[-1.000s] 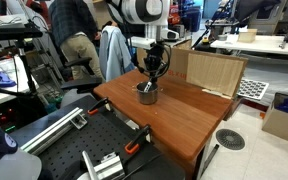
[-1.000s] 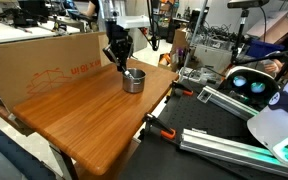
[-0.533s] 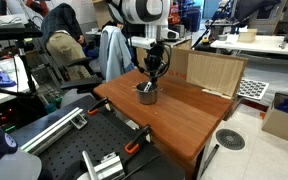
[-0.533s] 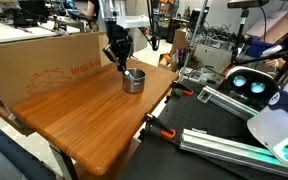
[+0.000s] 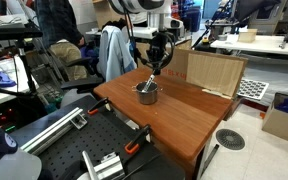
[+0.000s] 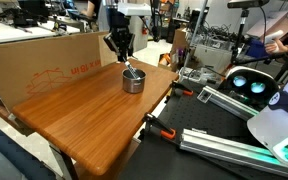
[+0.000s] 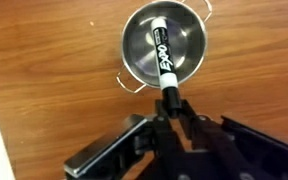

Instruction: Take the marker out of the pot and put it on the table

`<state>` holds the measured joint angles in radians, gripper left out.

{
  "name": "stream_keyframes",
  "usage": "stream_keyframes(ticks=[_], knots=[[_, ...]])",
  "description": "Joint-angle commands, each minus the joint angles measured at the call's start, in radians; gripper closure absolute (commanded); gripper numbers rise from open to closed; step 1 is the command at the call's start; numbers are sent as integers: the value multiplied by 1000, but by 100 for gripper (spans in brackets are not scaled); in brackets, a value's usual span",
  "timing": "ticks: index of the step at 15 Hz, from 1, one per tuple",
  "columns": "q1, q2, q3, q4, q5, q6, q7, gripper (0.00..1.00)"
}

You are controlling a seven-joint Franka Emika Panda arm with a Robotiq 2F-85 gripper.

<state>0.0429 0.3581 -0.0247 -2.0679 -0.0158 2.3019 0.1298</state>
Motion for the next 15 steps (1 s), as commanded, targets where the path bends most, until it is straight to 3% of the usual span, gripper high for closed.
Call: stream_keyframes(ticks=[1,7,11,15], knots=[[-10,-103,0,-40,6,-30,9,95],[-17,-224,31,-31,106,-113,-24,95],[5,-173,63,-2,121,-225,-18,95],[42,-86,95,6,91,-236,-2,95]])
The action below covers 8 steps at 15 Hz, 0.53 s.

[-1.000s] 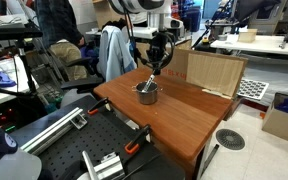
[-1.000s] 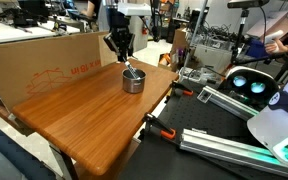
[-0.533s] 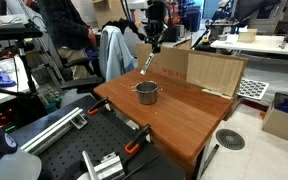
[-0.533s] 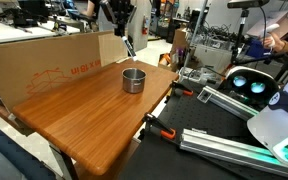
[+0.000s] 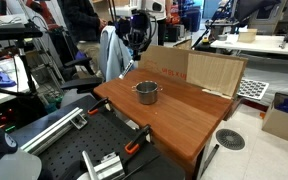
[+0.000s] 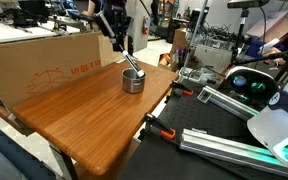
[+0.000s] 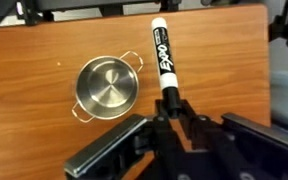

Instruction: Take the marker out of the pot and put it on the table

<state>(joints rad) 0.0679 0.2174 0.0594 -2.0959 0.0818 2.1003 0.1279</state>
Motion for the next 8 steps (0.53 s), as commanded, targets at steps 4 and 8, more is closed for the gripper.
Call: stream_keyframes(ticks=[4,8], knots=[[58,152,24,66,-27,-42,15,95],[97,242,14,122,-71,-35,53,95]])
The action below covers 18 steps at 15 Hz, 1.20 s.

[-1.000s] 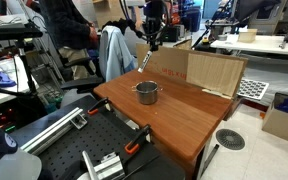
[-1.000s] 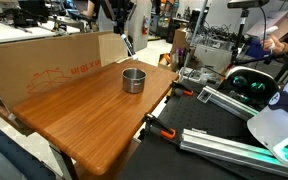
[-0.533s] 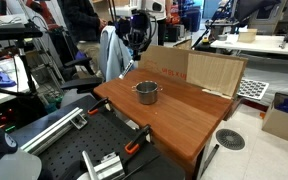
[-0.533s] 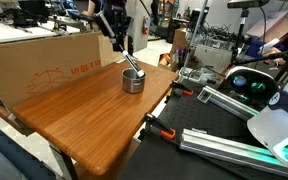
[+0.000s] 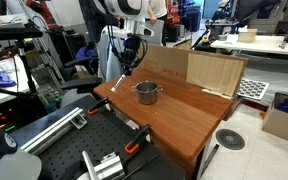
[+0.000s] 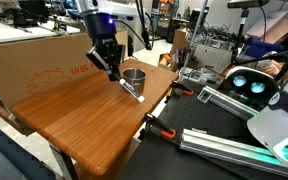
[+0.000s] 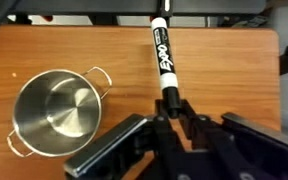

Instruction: Take the marker out of the pot and put it on the table

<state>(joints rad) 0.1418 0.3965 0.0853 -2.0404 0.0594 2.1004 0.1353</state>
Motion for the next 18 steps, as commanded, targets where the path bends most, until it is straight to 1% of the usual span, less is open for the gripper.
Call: stream_keyframes(ticks=[1,6,8,13,18], knots=[[29,89,-12,83,-59,-32,45,95],[62,197,-13,166,-103,-28,63,95],[69,232,-8,206,-101,-39,51,95],[106,296,-25,279,-153,-6,69,95],[118,359,-37,346,-185,-9,77,95]])
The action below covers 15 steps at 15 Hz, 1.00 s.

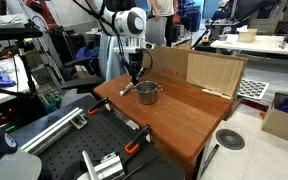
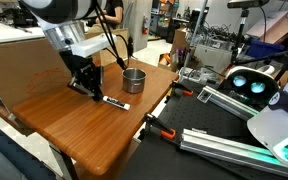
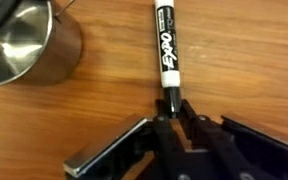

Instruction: Take the marker out of the pot and put it on the table

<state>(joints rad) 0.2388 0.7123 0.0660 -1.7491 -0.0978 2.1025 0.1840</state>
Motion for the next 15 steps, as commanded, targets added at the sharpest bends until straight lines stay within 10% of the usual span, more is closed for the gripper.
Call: stream_keyframes(ticks=[1,2,10,15], knots=[[23,52,-19,64,-30,-15,27,95],[28,52,-21,71,-35,-30,28,56],[36,54,-18,80,-67,-40,16,3],[37,54,-17,83,-64,-43,11,0]])
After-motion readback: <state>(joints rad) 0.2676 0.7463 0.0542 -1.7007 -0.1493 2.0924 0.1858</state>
